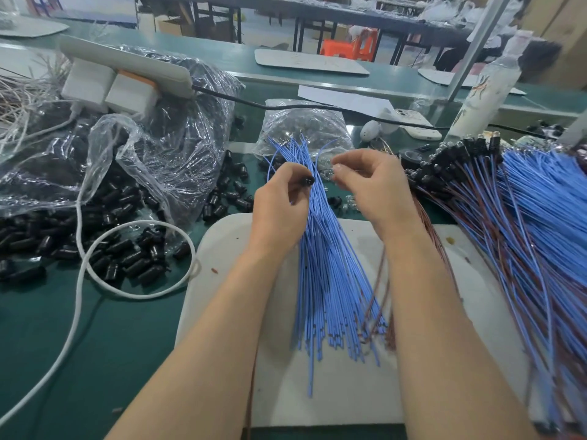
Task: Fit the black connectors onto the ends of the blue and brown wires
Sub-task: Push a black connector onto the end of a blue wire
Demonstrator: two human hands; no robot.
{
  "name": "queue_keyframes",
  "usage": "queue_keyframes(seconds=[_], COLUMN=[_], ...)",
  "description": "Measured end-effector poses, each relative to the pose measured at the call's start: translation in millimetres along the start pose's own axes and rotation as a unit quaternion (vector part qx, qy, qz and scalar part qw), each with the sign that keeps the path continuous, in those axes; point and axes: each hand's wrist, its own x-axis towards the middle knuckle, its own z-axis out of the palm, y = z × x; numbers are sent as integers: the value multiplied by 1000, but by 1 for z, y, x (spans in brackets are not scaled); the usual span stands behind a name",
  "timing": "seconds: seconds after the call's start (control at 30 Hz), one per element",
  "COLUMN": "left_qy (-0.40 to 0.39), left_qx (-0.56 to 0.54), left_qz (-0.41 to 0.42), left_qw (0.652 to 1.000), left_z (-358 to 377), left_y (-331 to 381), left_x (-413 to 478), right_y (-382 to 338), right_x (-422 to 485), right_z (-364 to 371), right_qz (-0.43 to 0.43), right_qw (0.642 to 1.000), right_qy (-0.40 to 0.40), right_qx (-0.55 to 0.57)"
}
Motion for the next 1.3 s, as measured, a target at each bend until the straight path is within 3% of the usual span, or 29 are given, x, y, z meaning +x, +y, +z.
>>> queue_keyframes(seconds=[0.17,0.63,0.8,1.03,1.3], left_qy=[-13,-38,-41,-90,-90], left_qx=[6,118,152,156,130], left_qz=[-4,46,66,35,49], left_qw=[1000,991,985,983,986], left_z=[0,0,-2,-3,-4], left_y=[-1,1,5,1,2], left_x=[-1,-2,-3,-2,-1], right_y=[-4,0,1,9,15], right_x=[-22,-25,-22,-21,-20], right_z=[3,9,0,-6,-3], right_qz=[0,-87,-44,-28,34], right_qw=[998,985,994,990,999], right_qy=[-42,35,40,12,-5], right_qx=[38,-148,-94,-139,-23])
